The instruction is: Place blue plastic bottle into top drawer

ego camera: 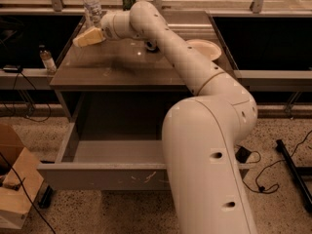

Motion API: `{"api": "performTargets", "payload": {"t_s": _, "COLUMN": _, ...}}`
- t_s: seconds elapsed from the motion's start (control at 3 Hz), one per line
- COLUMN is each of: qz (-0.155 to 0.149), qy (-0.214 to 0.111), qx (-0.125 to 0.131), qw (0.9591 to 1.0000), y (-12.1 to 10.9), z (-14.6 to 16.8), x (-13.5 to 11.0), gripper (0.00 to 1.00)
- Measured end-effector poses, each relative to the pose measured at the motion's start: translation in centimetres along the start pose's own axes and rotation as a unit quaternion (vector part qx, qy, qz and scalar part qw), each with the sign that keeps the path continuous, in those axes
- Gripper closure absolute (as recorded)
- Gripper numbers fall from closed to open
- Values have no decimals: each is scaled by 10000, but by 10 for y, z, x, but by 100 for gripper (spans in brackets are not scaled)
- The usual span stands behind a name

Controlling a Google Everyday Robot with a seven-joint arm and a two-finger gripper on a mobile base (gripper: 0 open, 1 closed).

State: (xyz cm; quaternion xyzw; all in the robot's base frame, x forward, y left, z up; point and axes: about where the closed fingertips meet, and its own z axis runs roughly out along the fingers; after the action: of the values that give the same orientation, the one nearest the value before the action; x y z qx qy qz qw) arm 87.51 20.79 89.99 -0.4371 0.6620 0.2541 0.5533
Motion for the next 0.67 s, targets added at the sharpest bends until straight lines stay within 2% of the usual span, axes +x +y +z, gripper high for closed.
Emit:
{"api": "performTargets", "payload": {"t_s": 0.33, "qz": 278, "qy": -80, "qx": 232, "qw": 9993, "y": -5, "z": 14, "x": 2, "gripper": 0}}
{"api": "performTargets", "payload": {"t_s": 0.67, "qz": 518, "qy": -191, "qx": 320, "qw": 9980, "y": -10, "z": 28, "x": 5, "gripper": 0}}
